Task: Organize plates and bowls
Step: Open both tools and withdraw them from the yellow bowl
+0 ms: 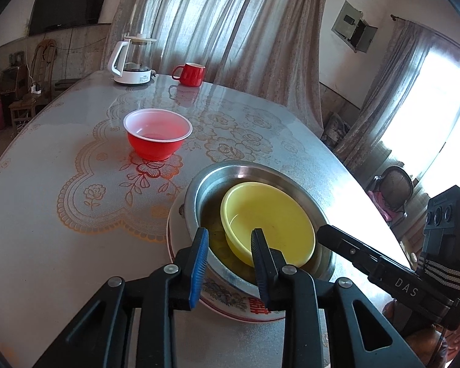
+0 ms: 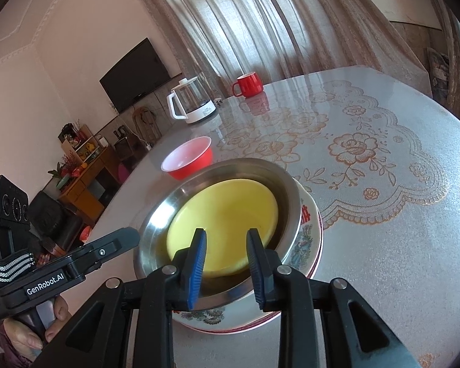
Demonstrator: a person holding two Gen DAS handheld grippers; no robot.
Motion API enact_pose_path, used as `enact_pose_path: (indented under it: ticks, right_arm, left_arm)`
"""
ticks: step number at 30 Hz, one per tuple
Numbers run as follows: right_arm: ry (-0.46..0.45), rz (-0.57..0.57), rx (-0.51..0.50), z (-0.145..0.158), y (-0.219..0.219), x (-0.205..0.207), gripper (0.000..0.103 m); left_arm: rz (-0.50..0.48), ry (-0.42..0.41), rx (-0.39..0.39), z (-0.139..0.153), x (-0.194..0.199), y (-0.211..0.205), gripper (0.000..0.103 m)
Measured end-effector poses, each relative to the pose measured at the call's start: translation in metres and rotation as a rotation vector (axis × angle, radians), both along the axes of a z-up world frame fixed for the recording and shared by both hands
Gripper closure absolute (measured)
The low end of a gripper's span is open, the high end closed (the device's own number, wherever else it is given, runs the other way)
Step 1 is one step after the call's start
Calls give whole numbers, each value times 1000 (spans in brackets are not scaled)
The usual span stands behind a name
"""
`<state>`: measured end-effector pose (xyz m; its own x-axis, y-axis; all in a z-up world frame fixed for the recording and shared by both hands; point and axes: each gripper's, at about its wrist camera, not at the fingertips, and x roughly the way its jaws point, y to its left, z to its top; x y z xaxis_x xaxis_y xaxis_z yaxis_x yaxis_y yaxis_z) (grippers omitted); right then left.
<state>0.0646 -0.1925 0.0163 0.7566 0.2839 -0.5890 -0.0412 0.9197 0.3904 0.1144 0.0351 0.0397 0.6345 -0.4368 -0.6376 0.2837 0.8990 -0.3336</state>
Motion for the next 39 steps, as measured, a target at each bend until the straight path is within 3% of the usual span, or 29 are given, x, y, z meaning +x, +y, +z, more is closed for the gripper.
enact_pose_path:
  ticks: [15, 27, 35, 39]
  right_arm:
    - [5, 78, 106, 12, 4, 18, 76]
    - [73, 156, 256, 14, 15, 48, 76]
    - [92, 177, 221, 18, 27, 69, 76]
    - [100, 185, 222, 21, 27, 85, 80]
  left_arm:
    - [38, 20, -7, -5, 4, 15, 74]
    - [145, 59, -54, -15, 18, 62, 74]
    - [192, 82, -62, -24, 30, 83, 74]
    - [195, 83, -56, -23, 38, 86, 74]
